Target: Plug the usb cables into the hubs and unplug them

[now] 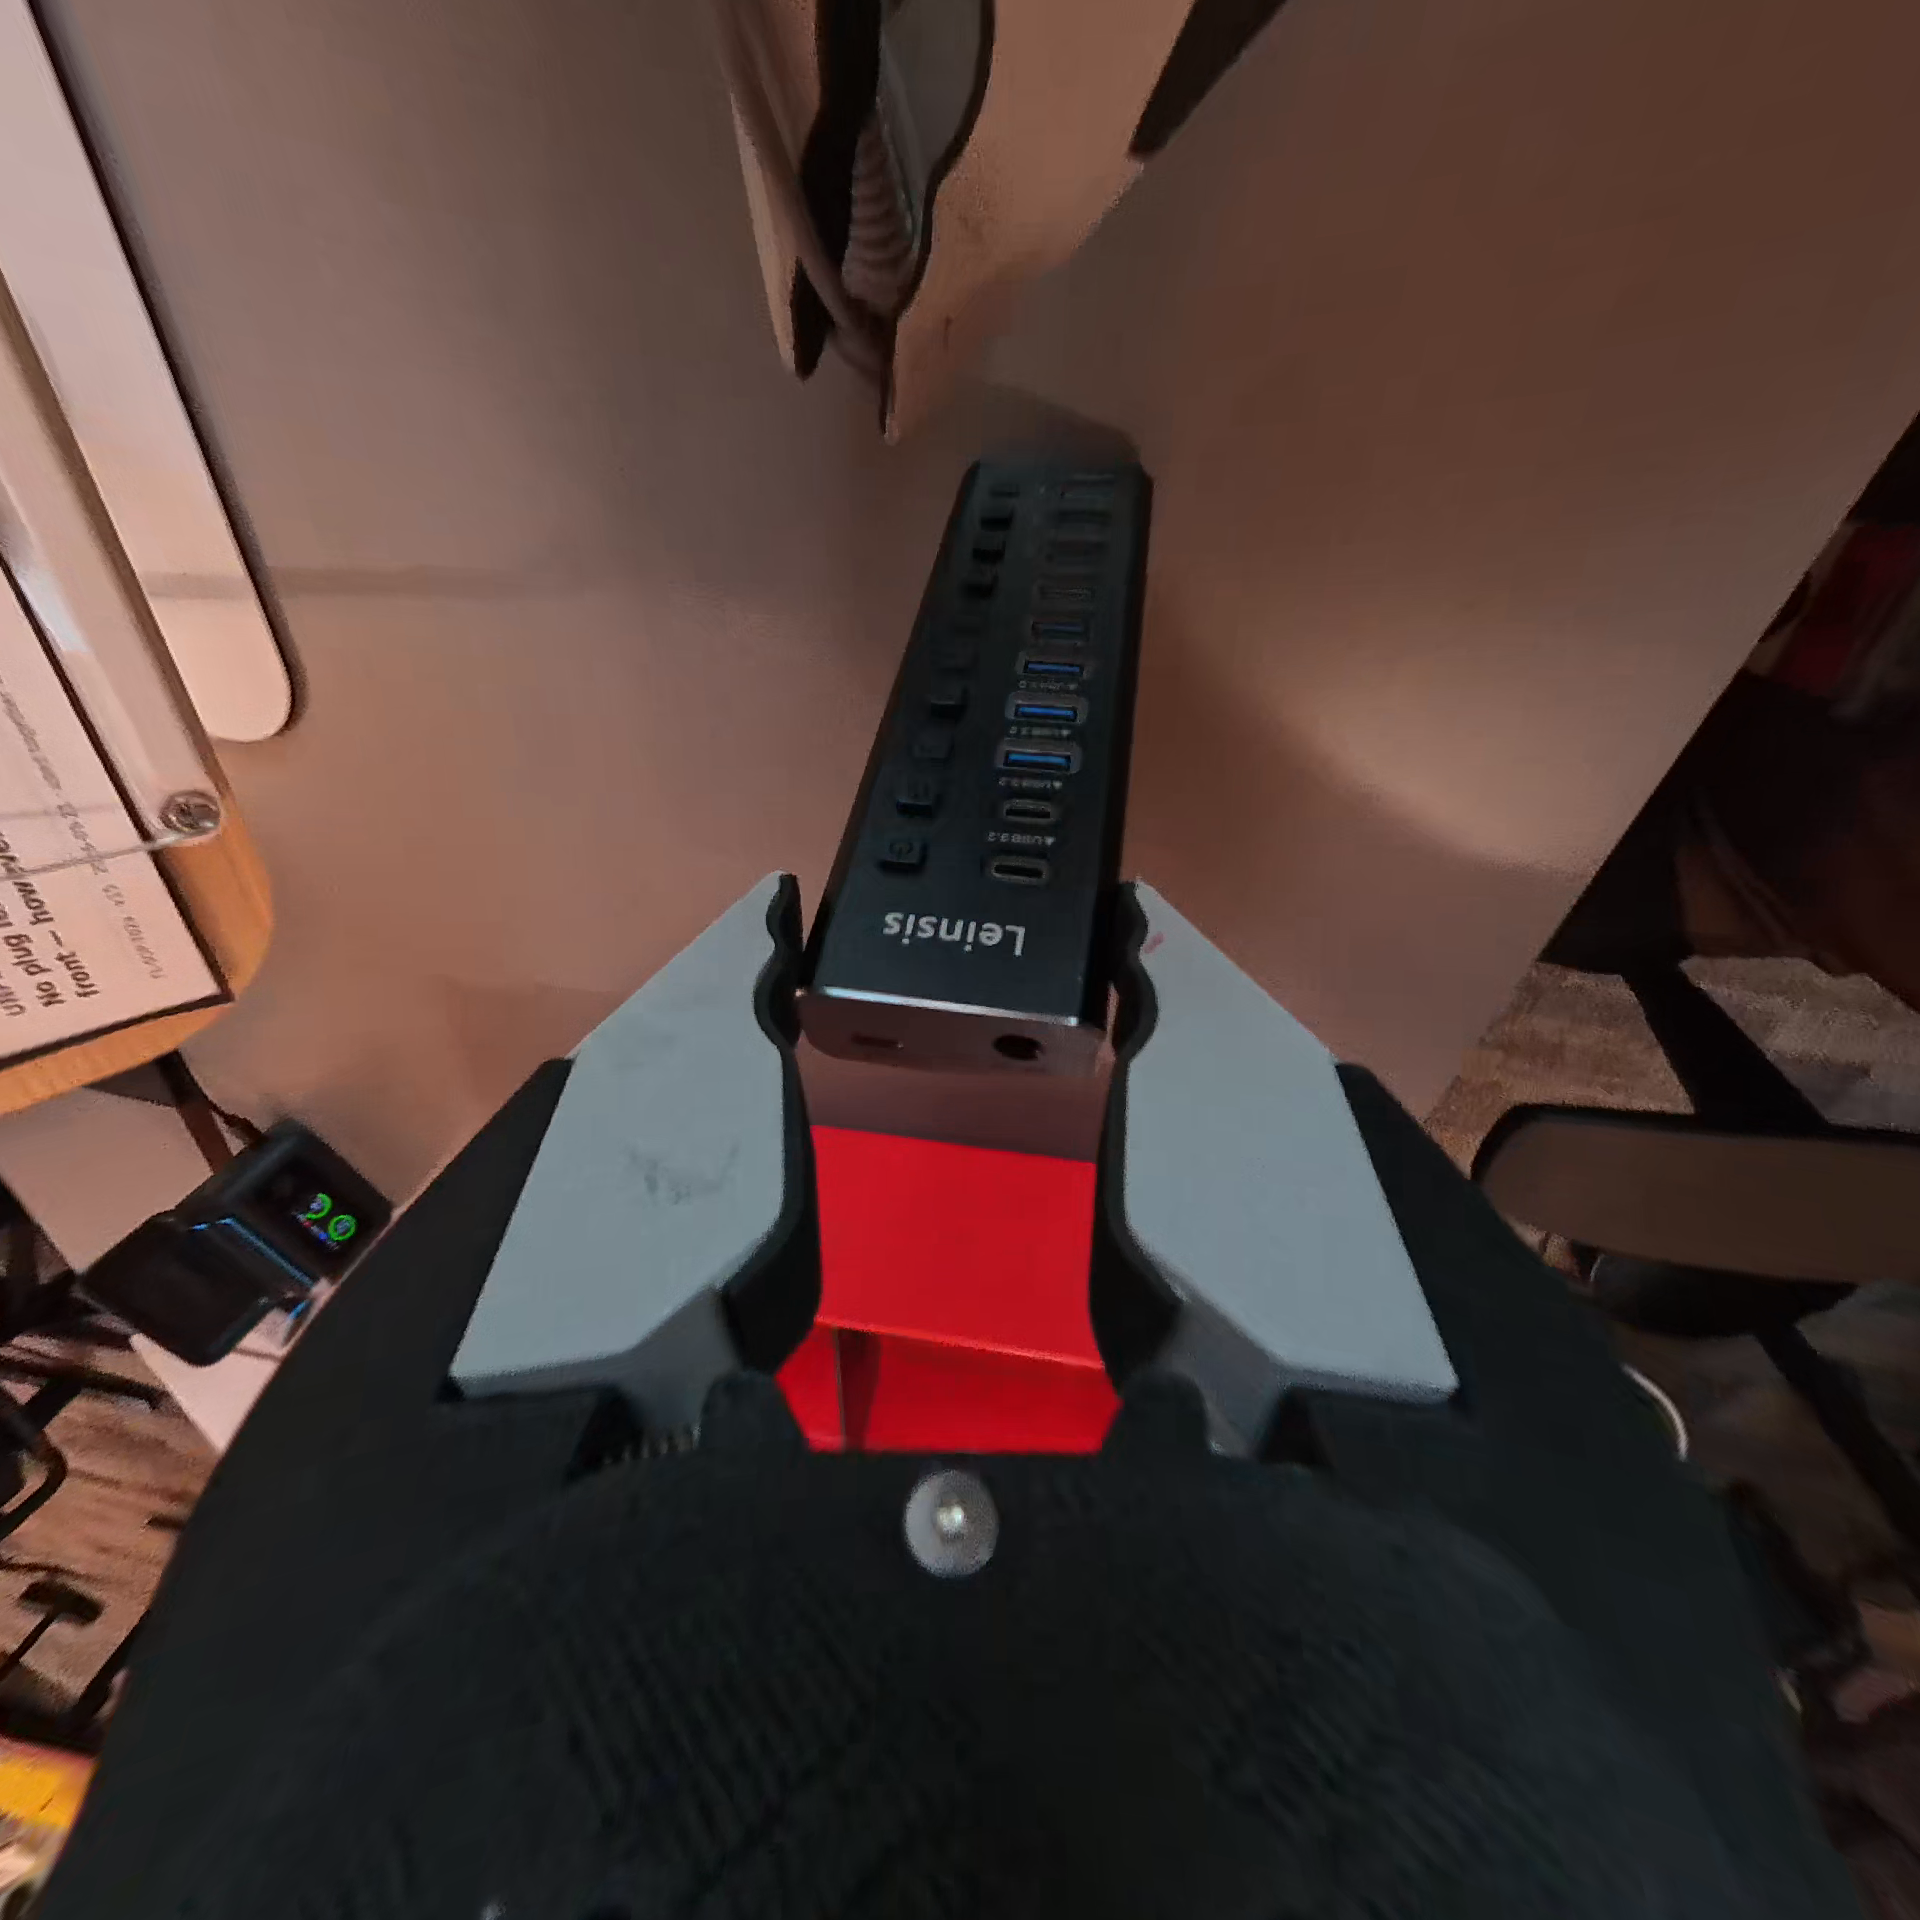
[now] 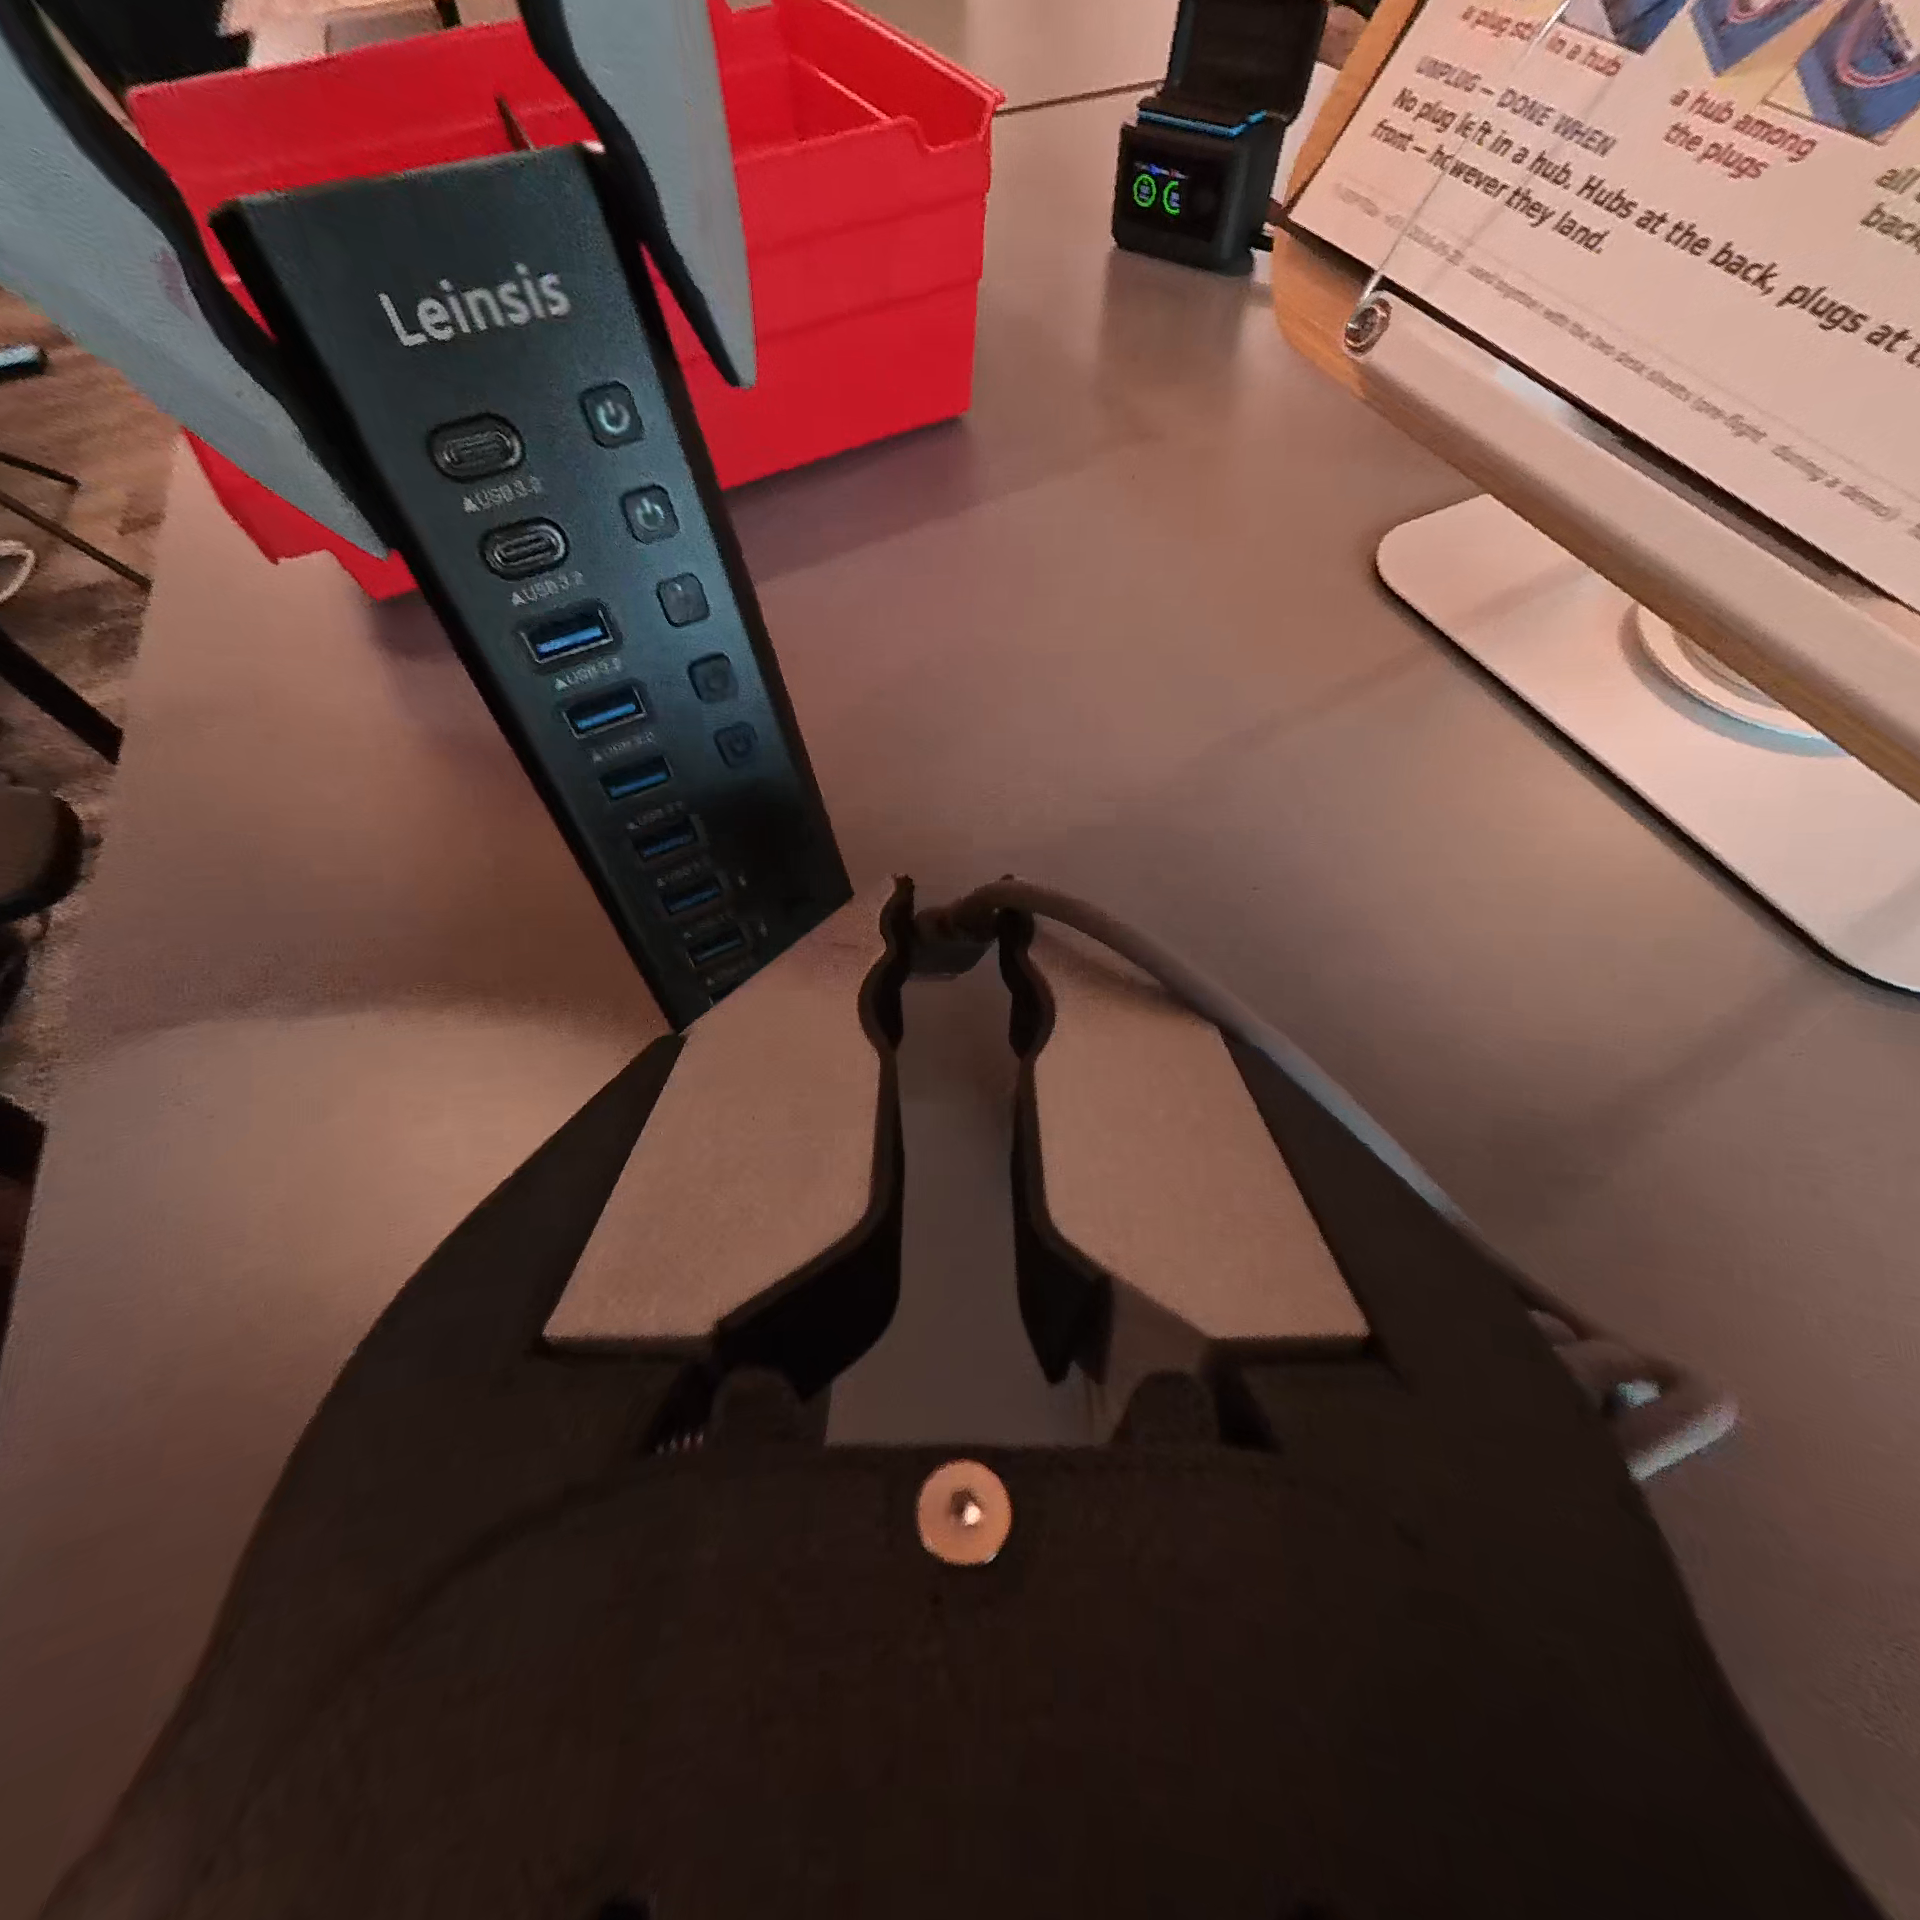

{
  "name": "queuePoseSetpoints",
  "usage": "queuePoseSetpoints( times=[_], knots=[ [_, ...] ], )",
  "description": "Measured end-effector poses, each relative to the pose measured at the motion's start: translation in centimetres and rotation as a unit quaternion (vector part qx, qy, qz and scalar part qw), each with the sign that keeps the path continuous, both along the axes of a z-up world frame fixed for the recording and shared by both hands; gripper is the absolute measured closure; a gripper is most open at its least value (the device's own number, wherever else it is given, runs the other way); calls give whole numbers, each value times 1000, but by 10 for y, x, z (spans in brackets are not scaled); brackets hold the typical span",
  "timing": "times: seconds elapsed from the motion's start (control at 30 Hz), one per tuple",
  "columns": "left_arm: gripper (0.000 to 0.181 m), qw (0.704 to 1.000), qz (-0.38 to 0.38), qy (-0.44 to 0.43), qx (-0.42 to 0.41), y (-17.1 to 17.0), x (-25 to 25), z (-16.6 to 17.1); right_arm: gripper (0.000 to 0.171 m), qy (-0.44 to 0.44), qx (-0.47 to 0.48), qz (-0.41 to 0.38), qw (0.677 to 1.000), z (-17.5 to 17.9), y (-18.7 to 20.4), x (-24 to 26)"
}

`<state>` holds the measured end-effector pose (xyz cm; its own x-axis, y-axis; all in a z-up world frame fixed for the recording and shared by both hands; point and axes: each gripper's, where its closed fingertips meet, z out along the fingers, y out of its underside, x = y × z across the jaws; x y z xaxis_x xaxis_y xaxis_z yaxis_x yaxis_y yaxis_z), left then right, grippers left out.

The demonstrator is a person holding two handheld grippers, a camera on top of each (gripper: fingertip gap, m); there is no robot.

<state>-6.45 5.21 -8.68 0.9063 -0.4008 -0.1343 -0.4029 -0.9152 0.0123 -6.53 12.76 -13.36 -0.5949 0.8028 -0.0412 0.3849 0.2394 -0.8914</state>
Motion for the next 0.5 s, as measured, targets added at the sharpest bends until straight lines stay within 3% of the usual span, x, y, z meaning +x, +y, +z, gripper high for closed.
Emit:
queuePoseSetpoints(
  times=[0.17, 0.5],
  knots=[
    [123, 999, -12, 12, -35, 16, 7, 5, 158, -12, -15, 6, 1000, -3, -6, 0],
    [125, 999, -10, -36, 28, 47, 27, 5, 159, -12, -22, 5, 1000, 1, -5, 1]
  ],
)
